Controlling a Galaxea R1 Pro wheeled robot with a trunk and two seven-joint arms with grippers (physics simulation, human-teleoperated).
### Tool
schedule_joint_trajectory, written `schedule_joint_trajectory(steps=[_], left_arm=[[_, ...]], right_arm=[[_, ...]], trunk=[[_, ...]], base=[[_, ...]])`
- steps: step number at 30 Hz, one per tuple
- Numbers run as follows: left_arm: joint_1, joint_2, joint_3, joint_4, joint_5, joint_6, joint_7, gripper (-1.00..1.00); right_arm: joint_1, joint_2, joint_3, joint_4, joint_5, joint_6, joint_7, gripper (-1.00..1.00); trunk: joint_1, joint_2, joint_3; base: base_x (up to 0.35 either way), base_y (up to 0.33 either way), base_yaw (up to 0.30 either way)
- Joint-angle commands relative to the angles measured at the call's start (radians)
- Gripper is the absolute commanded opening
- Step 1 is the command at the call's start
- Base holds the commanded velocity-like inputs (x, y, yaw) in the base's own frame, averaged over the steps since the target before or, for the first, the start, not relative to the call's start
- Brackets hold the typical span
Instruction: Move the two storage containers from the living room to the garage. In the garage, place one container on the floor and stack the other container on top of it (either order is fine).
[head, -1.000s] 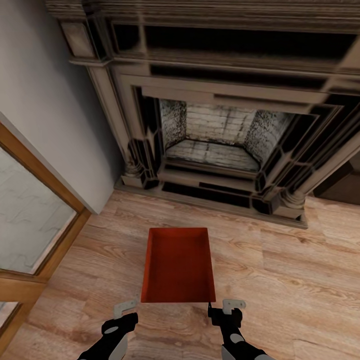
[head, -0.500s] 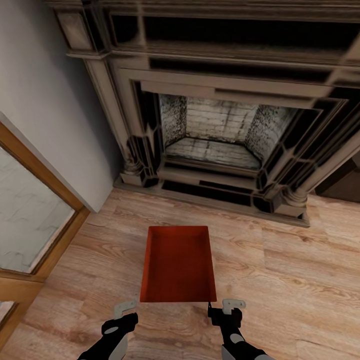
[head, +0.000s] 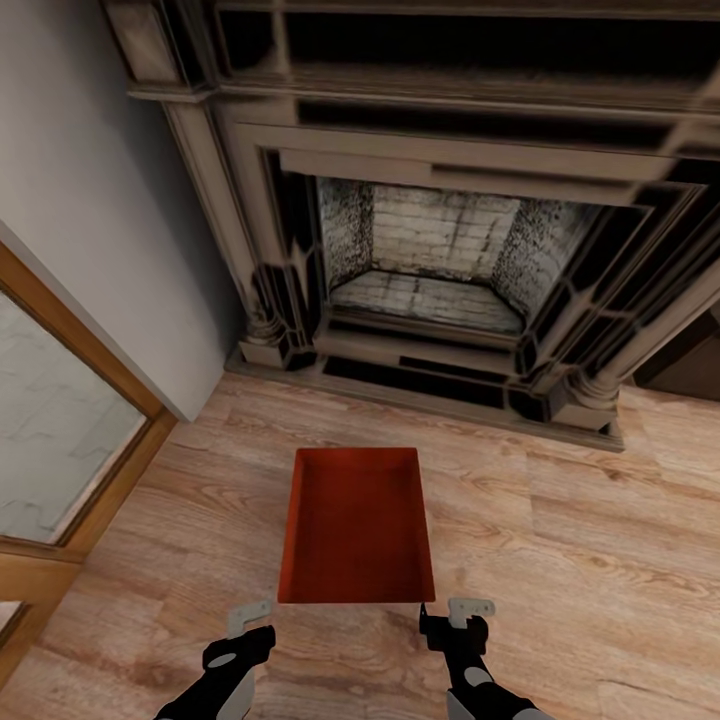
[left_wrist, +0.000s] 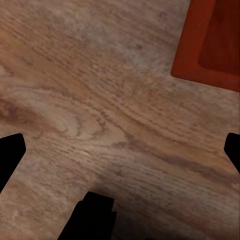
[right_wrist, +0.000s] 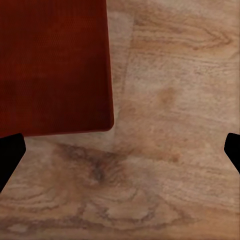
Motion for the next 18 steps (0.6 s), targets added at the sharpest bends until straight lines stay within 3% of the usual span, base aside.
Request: schedule_joint_trajectory(steps=[1, 18], left_arm=[[0.0, 0.0, 0.002, 0.0, 0.008, -0.004, 0.001, 1.0], [0.0, -0.001, 0.002, 0.0, 0.008, -0.005, 0.0, 1.0]], right_arm=[[0.0, 0.0, 0.001, 0.001, 0.004, -0.002, -0.005, 1.0], [0.0, -0.001, 0.0, 0.001, 0.004, -0.002, -0.005, 1.0]], trunk=[[0.004, -0.007, -0.004], [0.069, -0.126, -0.057]], base=[[0.0, 0.0, 0.0], [0.0, 0.0, 0.0]])
